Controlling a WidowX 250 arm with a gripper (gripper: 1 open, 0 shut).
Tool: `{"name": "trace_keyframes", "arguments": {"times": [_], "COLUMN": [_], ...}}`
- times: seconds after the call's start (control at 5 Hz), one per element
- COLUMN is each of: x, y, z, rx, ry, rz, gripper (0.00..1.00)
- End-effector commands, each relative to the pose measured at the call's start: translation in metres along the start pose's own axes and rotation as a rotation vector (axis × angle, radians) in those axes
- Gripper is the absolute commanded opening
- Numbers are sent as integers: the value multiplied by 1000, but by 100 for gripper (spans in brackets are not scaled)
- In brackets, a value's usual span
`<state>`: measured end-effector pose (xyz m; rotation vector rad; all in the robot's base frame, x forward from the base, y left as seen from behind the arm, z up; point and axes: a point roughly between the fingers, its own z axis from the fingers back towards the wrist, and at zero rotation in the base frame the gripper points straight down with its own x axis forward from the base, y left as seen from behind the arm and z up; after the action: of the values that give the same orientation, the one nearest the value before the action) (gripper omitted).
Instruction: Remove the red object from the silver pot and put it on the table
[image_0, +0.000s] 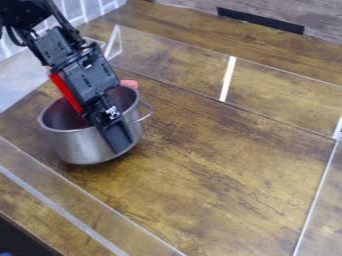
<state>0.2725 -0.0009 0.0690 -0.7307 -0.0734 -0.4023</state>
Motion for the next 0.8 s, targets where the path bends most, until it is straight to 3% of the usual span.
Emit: {"name": "trace_keyframes", "arguments": {"times": [0.0,0.4,0.6], "x": [3,7,23], "y": [-16,-48,-69], "z": [8,35,37], "rx": [-23,-119,-150], "ry": [-50,-134,-156], "rz": [-23,-4,2], "gripper": [0,0,0]}}
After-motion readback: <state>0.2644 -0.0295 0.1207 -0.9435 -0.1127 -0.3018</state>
